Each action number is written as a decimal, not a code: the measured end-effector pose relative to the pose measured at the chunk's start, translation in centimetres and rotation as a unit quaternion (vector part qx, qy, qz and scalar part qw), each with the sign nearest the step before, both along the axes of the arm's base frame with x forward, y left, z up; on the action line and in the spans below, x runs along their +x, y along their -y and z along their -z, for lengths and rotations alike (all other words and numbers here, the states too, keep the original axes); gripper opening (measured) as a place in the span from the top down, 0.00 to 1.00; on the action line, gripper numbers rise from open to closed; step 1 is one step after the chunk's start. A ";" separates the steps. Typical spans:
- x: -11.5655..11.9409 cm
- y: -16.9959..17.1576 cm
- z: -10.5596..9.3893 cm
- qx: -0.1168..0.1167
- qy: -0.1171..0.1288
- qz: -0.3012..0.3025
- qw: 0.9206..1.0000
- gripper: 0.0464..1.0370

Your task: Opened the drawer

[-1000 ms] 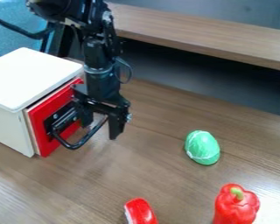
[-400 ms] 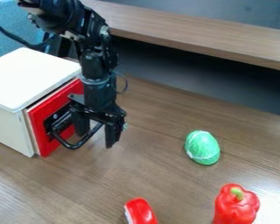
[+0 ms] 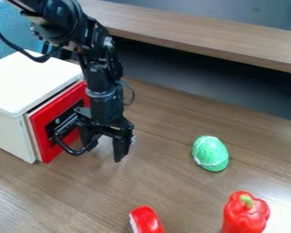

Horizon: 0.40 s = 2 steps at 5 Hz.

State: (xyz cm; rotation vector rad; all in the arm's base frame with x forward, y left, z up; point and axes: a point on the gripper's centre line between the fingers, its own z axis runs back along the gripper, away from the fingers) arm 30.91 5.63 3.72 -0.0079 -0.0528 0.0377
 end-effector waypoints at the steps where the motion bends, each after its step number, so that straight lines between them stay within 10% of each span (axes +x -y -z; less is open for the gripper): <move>1: 0.0 0.9 0.2 -0.022 0.008 0.018 1.000 0.04; 2: 0.1 3.0 0.4 -0.034 0.006 0.045 0.998 0.04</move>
